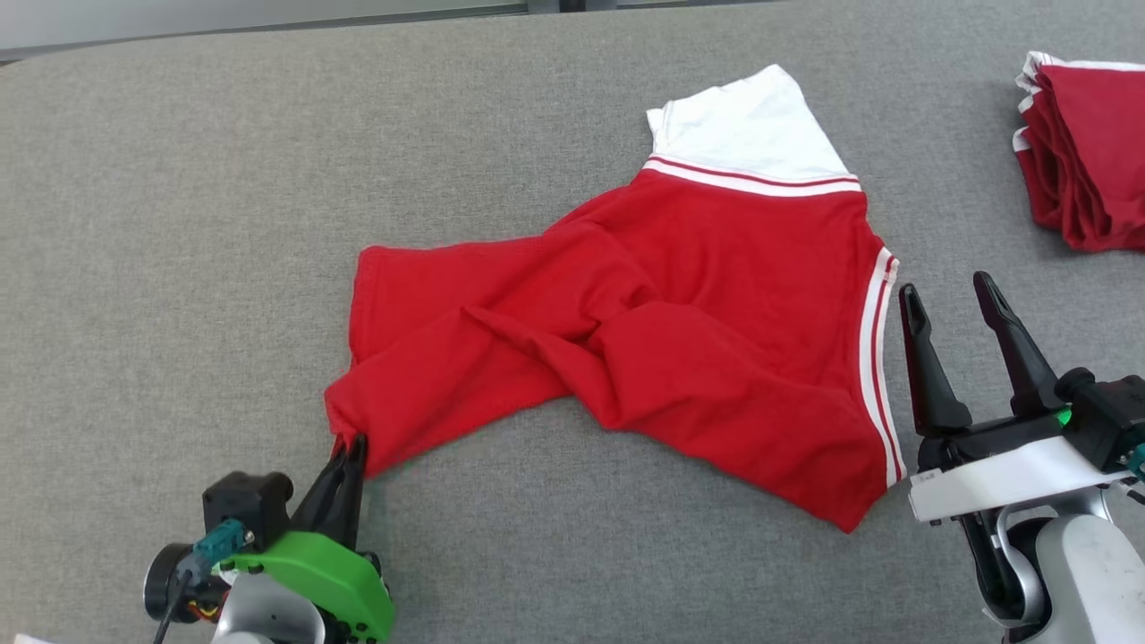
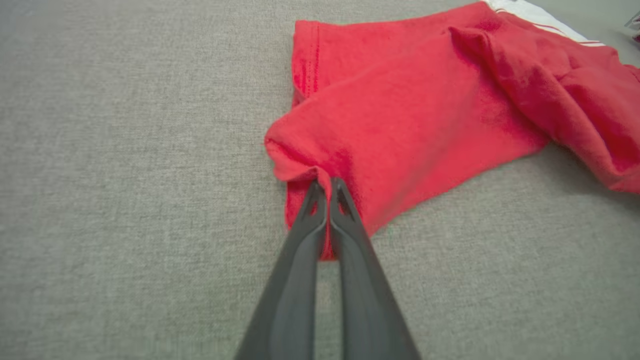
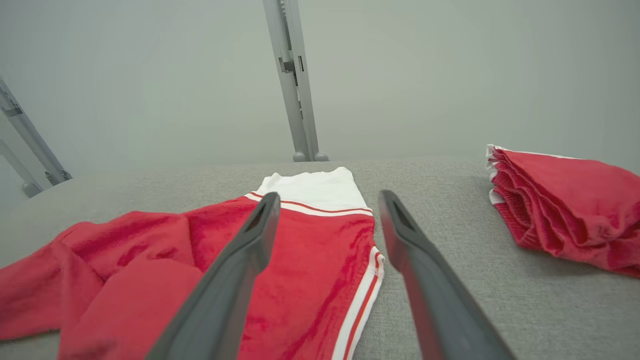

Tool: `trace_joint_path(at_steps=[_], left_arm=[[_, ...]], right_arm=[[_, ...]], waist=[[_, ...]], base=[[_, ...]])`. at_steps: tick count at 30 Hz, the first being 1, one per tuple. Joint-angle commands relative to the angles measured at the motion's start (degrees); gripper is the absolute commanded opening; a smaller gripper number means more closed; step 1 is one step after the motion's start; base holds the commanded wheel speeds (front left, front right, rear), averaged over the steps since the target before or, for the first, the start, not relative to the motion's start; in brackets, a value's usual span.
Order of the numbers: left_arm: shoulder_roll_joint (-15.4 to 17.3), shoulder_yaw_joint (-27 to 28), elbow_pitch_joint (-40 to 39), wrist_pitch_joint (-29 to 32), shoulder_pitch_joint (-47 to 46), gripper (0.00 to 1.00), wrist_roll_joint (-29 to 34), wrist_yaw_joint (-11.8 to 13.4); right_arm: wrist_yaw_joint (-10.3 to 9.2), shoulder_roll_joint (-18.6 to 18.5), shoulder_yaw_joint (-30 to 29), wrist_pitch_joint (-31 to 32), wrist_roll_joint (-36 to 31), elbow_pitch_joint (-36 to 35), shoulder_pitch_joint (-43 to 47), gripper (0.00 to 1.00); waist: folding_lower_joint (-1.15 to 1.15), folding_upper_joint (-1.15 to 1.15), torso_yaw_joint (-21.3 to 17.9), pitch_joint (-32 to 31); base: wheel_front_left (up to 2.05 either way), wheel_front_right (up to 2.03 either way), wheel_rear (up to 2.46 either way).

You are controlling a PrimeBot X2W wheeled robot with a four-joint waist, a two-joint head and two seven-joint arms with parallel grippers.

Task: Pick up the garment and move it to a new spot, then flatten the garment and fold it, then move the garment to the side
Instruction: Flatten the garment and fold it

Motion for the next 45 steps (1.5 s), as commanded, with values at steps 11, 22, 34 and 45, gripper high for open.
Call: trace_joint_path(at_steps=[11, 22, 34, 45], left_arm=[[-0.98, 0.01, 4.05, -11.61, 4.06, 1.00, -0.69, 0.91], [-2.20, 3.21, -1.05, -17.13, -1.53, 1.00, 2.33, 6.38], [0.03, 2.71, -2.60, -15.17, -3.04, 1.00, 3.78, 7.49], [0.89, 1.79, -2.23, -13.94, -4.79, 1.00, 3.69, 7.12]], right_arm=[[-0.09, 0.24, -1.44, 1.31, -0.93, -2.70, 3.45, 1.00], [-0.09, 0.81, -2.78, 4.41, -3.45, -7.26, 6.03, 1.00], [-0.08, 1.48, -3.07, 6.26, -3.98, -9.06, 8.13, 1.00], [-0.09, 1.81, -3.10, 6.09, -3.73, -9.19, 7.38, 1.00]], waist=[[0.00, 0.00, 1.03, -2.92], [0.00, 0.00, 0.96, -5.46], [0.00, 0.00, 0.34, -6.59], [0.00, 0.00, 0.59, -5.64]], base=[[0.00, 0.00, 0.00], [0.00, 0.00, 0.00], [0.00, 0.00, 0.00], [0.00, 0.00, 0.00]])
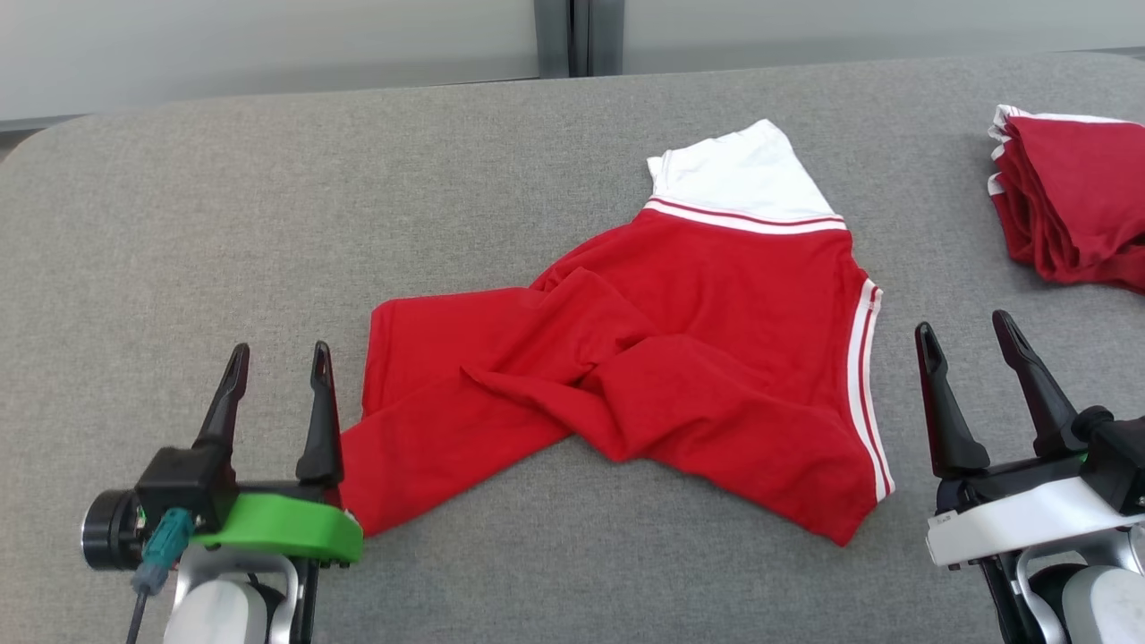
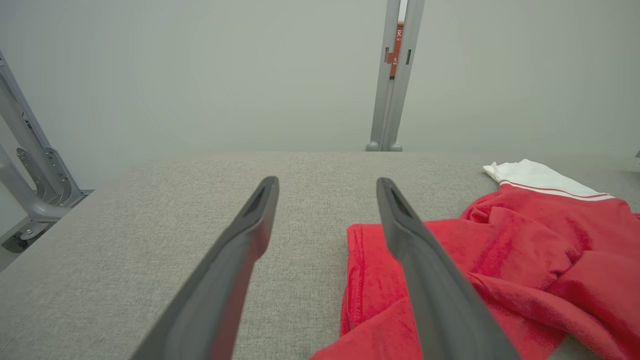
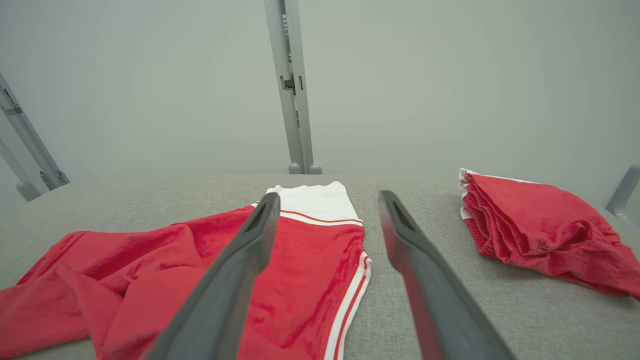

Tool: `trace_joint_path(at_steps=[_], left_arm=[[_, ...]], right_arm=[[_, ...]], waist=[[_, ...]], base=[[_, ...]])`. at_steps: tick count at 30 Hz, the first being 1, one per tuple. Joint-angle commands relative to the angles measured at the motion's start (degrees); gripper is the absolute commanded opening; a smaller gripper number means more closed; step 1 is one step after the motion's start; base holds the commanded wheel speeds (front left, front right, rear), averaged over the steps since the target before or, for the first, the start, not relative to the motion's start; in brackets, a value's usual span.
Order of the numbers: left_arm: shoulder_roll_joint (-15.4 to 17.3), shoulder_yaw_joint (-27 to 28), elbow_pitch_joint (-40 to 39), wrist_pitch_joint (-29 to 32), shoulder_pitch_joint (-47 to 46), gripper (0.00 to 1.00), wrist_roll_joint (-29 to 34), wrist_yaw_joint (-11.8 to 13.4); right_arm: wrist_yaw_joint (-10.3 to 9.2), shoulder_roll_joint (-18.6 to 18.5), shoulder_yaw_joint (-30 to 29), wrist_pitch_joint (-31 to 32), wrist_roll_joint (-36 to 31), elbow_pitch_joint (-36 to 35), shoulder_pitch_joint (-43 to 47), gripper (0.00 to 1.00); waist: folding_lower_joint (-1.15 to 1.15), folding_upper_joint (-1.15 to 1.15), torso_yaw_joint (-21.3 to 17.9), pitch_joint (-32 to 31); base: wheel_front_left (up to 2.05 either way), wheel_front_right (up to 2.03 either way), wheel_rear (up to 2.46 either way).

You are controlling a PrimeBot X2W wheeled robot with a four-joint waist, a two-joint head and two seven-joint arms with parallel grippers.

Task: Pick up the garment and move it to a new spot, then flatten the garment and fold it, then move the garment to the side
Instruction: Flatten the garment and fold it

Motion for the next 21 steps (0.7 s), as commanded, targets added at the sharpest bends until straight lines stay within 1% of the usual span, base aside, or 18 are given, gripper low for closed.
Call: trace_joint_path(at_steps=[1, 4, 6, 11, 13, 17, 18, 19, 20, 21], left_arm=[[0.56, -0.48, 0.02, 0.61, -2.40, 1.00, -0.16, -0.60], [0.27, -1.88, 1.39, 4.13, -6.03, 1.00, -1.01, -2.11], [0.11, -2.74, 3.77, 7.84, -9.12, 1.00, -1.81, -3.18], [-0.44, -3.50, 13.36, 16.53, -15.76, 1.00, -5.06, -5.05], [-0.10, -3.10, 17.41, 18.53, -17.92, 1.00, -6.14, -5.56], [0.40, -2.13, 24.13, 20.39, -20.67, 1.00, -8.43, -6.10], [0.46, -2.02, 25.32, 20.55, -21.08, 0.92, -8.79, -6.30], [0.39, -1.87, 26.40, 20.57, -21.62, 0.31, -9.39, -6.56], [0.25, -1.76, 27.23, 20.50, -22.03, 0.00, -10.01, -6.91], [0.35, -1.71, 27.81, 20.21, -22.33, 0.00, -10.28, -7.07]], right_arm=[[-0.07, 0.06, -0.11, -0.14, -0.19, -0.36, -0.19, 1.00], [-0.07, -0.25, 0.20, -0.15, -0.17, -0.51, -0.99, 1.00], [-0.07, -0.45, 0.67, -0.30, -0.07, -0.52, -1.71, 1.00], [-0.07, -0.70, 2.10, -0.93, 0.56, 0.57, -3.25, 1.00], [-0.08, -0.61, 2.40, -1.29, 0.82, 1.14, -3.92, 1.00], [-0.08, -0.39, 2.43, -2.07, 1.07, 2.26, -4.43, 1.00], [-0.08, -0.33, 2.48, -2.19, 1.14, 2.45, -4.59, 1.00], [-0.08, -0.31, 2.51, -2.43, 1.14, 2.65, -4.77, 1.00], [-0.07, -0.24, 2.51, -2.52, 1.17, 2.79, -4.91, 1.00], [-0.07, -0.19, 2.53, -2.59, 1.20, 2.93, -4.95, 1.00]], waist=[[0.00, 0.00, 0.11, 0.56], [0.00, 0.00, 0.07, 1.76], [0.00, 0.00, -0.27, 2.69], [0.00, 0.00, -2.13, 4.75], [0.00, 0.00, -3.01, 5.46], [0.00, 0.00, -4.24, 6.21], [0.00, 0.00, -4.44, 6.29], [0.00, 0.00, -4.63, 6.35], [0.00, 0.00, -4.75, 6.37], [0.00, 0.00, -4.87, 6.36]], base=[[0.00, 0.00, 0.00], [0.00, 0.00, 0.00], [0.00, 0.00, 0.00], [0.00, 0.00, 0.00], [0.00, 0.00, 0.00], [0.00, 0.00, 0.00], [0.00, 0.00, 0.00], [0.00, 0.00, 0.00], [0.00, 0.00, 0.00], [0.00, 0.00, 0.00]])
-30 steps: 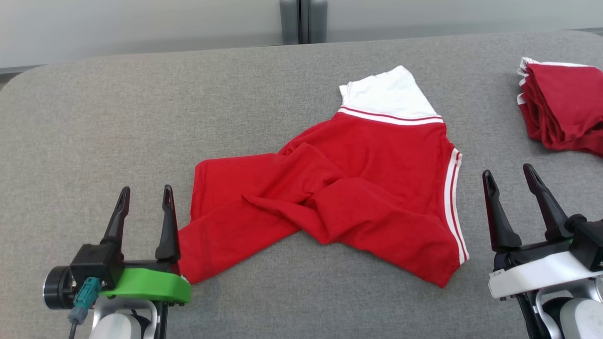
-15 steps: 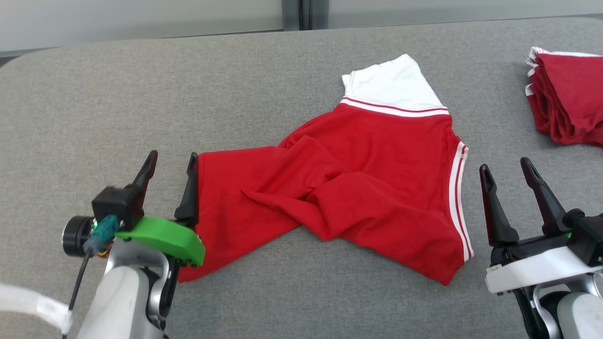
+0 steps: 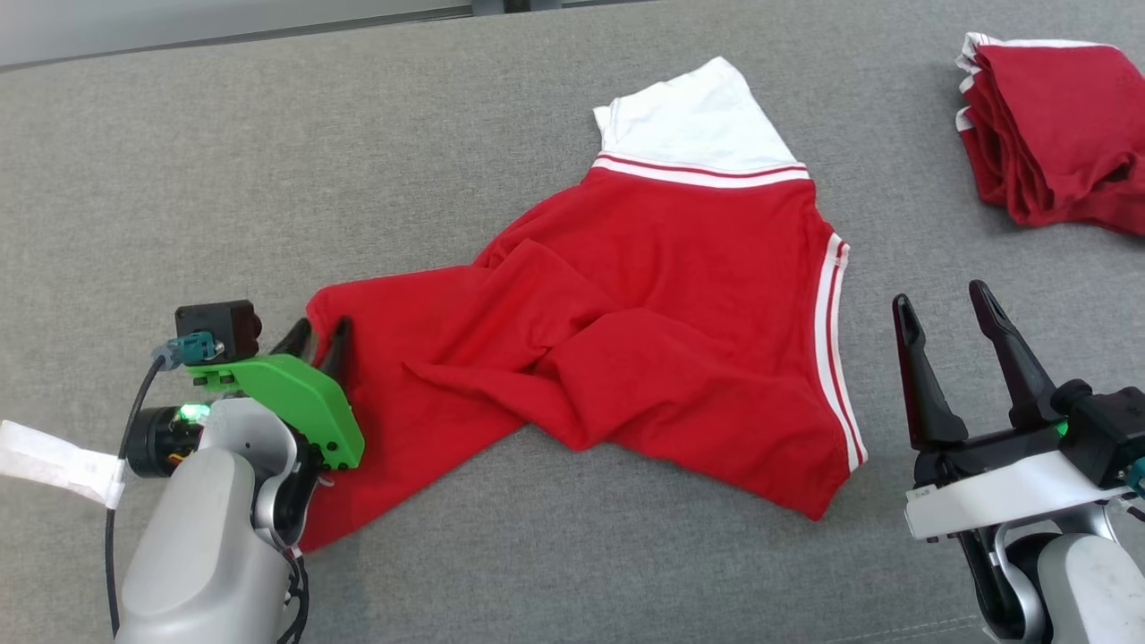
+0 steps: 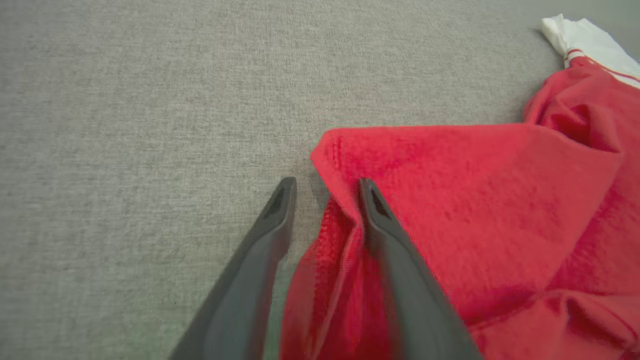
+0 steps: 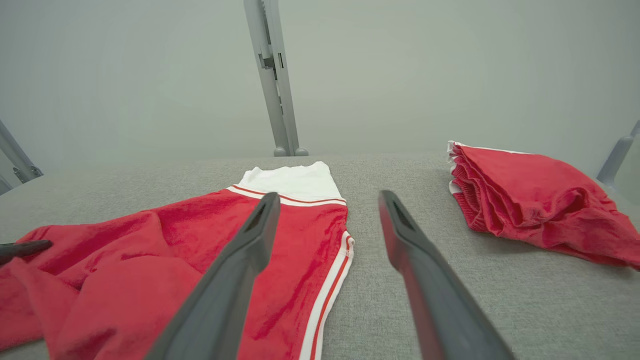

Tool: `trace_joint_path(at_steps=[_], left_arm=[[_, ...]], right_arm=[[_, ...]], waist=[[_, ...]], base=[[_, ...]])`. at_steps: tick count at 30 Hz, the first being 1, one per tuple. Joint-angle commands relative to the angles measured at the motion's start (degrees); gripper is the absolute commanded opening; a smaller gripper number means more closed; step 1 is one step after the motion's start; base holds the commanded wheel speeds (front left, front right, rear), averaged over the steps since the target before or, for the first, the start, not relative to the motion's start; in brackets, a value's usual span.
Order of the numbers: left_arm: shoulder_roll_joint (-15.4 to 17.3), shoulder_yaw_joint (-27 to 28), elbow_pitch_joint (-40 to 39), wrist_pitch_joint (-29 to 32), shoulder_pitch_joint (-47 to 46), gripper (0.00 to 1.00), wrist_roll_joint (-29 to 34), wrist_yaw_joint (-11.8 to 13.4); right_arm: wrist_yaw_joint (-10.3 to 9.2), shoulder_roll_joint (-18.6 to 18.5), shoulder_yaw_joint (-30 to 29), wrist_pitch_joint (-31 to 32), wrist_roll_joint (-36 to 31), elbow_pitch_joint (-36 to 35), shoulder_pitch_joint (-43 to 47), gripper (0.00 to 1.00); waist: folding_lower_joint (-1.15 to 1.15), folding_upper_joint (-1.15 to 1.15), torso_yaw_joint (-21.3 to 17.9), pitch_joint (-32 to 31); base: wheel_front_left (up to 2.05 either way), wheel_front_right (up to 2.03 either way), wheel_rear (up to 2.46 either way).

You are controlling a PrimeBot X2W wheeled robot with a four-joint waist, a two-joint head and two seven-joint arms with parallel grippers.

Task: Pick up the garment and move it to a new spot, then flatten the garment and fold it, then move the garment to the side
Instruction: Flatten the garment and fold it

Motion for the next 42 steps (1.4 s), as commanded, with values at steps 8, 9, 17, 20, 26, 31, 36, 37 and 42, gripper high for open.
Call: trace_joint_path(at_steps=[8, 9, 17, 20, 26, 31, 36, 37, 42], left_arm=[[1.71, 0.35, 0.16, -8.62, -4.44, 0.00, 0.61, -0.78], [1.87, 0.43, -0.40, -9.89, -4.89, 0.00, 0.94, -0.70], [2.93, 0.73, -8.45, -13.39, -1.53, 0.00, 1.40, 0.60], [3.54, 0.91, -12.08, -9.65, 4.58, 0.00, 0.09, 1.44], [3.56, 2.18, -19.24, -3.66, 18.62, 0.00, -3.11, 4.61], [2.43, 2.51, -22.60, -2.20, 24.66, 0.00, -5.05, 6.02], [0.73, 2.52, -23.82, -7.75, 25.54, 1.00, -3.80, 6.63], [0.20, 2.55, -24.28, -9.99, 25.27, 1.00, -3.30, 6.87], [-0.03, 2.62, -26.87, -19.95, 22.85, 1.00, 1.83, 8.93]], right_arm=[[-0.08, 0.34, -0.45, -0.89, 0.37, 0.80, -1.15, 1.00], [-0.08, 0.33, -0.49, -0.91, 0.37, 0.82, -1.10, 1.00], [-0.08, 0.43, -1.10, -0.84, 0.13, 0.53, -0.25, 1.00], [-0.09, 0.58, -1.14, -0.98, 0.31, 0.39, 0.10, 1.00], [-0.08, 0.89, -1.81, -1.15, 0.50, 0.62, 0.53, 1.00], [-0.08, 0.53, -1.88, -1.03, 0.46, 0.63, 0.10, 1.00], [-0.09, 0.28, -1.77, -0.81, 0.25, 0.10, 0.02, 1.00], [-0.09, 0.33, -1.90, -0.75, 0.11, -0.16, 0.23, 1.00], [-0.08, 0.36, -2.54, -0.17, -0.84, -1.32, 1.27, 1.00]], waist=[[0.00, 0.00, -0.42, -0.26], [0.00, 0.00, -0.32, -0.37], [0.00, 0.00, 1.11, -0.84], [0.00, 0.00, 1.39, -0.69], [0.00, 0.00, 2.40, -0.47], [0.00, 0.00, 3.15, -0.43], [0.00, 0.00, 3.09, -0.70], [0.00, 0.00, 3.10, -0.81], [0.00, 0.00, 3.14, -1.67]], base=[[0.00, 0.00, 0.00], [0.00, 0.00, 0.00], [0.00, 0.00, 0.00], [0.00, 0.00, 0.00], [0.00, 0.00, 0.00], [0.00, 0.00, 0.00], [0.00, 0.00, 0.00], [0.00, 0.00, 0.00], [0.00, 0.00, 0.00]])
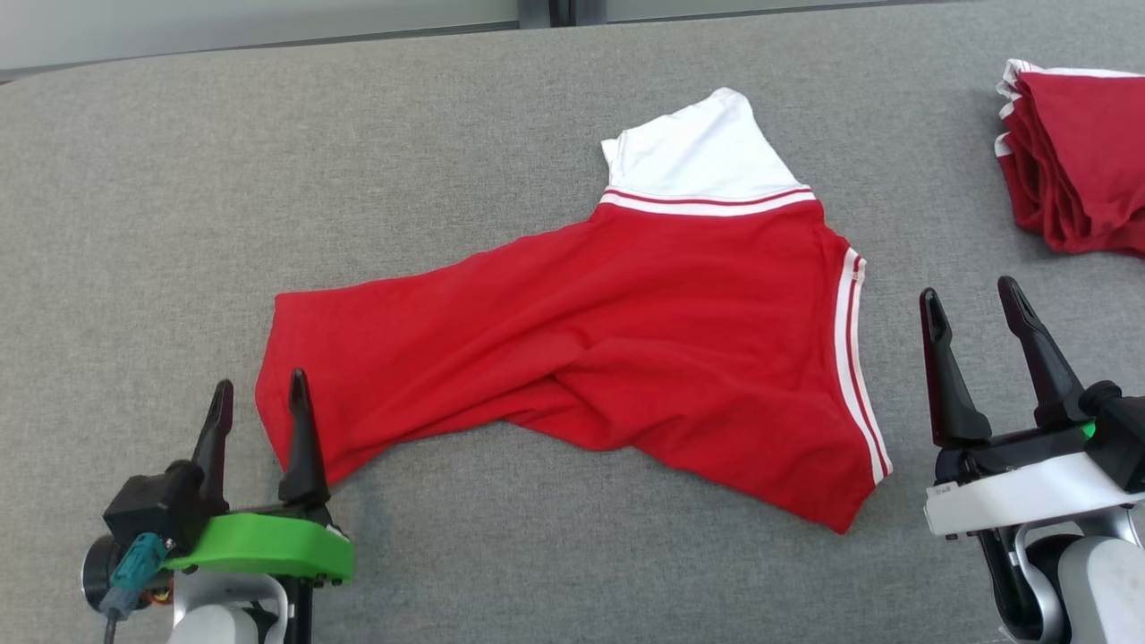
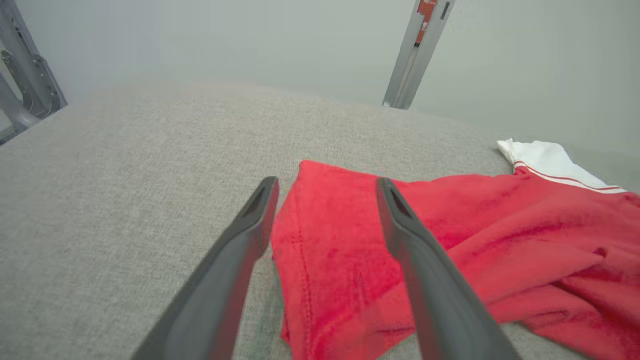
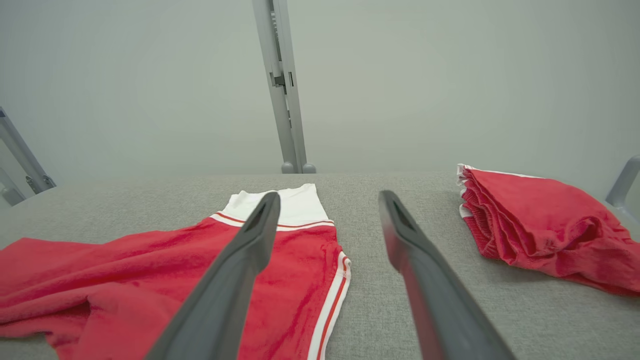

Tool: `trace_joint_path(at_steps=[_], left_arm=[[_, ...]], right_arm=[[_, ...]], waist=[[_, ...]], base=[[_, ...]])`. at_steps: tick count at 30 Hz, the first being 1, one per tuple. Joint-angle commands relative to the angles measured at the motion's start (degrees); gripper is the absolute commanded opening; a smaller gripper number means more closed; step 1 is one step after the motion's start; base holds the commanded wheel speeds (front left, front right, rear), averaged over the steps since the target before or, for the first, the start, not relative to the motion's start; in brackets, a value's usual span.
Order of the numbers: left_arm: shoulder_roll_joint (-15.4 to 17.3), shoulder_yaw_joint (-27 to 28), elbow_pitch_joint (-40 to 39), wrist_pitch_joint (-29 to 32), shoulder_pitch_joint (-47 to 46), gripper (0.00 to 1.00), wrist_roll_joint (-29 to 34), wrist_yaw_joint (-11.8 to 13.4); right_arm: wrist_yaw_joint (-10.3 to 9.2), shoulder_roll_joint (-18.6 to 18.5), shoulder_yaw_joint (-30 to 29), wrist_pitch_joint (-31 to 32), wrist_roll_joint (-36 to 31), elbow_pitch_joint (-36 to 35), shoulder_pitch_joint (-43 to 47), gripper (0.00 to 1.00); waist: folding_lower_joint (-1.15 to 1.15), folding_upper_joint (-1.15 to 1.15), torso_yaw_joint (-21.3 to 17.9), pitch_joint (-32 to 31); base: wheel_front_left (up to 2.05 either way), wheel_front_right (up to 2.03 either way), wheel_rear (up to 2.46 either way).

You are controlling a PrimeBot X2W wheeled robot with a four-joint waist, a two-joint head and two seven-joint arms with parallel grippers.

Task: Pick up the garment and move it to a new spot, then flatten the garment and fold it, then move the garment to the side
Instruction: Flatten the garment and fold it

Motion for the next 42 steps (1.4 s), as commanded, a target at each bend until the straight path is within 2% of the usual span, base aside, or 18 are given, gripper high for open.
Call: trace_joint_path(at_steps=[1, 9, 35, 42], left_arm=[[0.37, -0.16, -0.79, -1.24, -1.10, 1.00, 1.92, 0.80], [1.85, -1.15, -3.82, -3.17, -1.67, 1.00, 7.19, 3.35], [3.40, -1.92, -6.08, -0.52, 1.34, 1.00, 6.79, 4.93], [2.97, -1.80, -1.68, 5.88, 2.52, 1.00, 2.73, 3.94]], right_arm=[[-0.07, -0.08, -0.13, 0.23, -0.53, -0.48, 0.89, 1.00], [-0.07, -0.07, 0.08, 1.65, -1.19, -1.47, 2.55, 1.00], [-0.07, 0.62, -0.20, 2.35, -1.06, -2.38, 3.82, 1.00], [-0.07, 0.78, 0.11, 2.20, -1.01, -2.33, 3.37, 1.00]], waist=[[0.00, 0.00, -0.08, -0.58], [0.00, 0.00, -1.10, -3.07], [0.00, 0.00, -1.60, -4.37], [0.00, 0.00, -1.82, -3.85]], base=[[0.00, 0.00, 0.00], [0.00, 0.00, 0.00], [0.00, 0.00, 0.00], [0.00, 0.00, 0.00]])
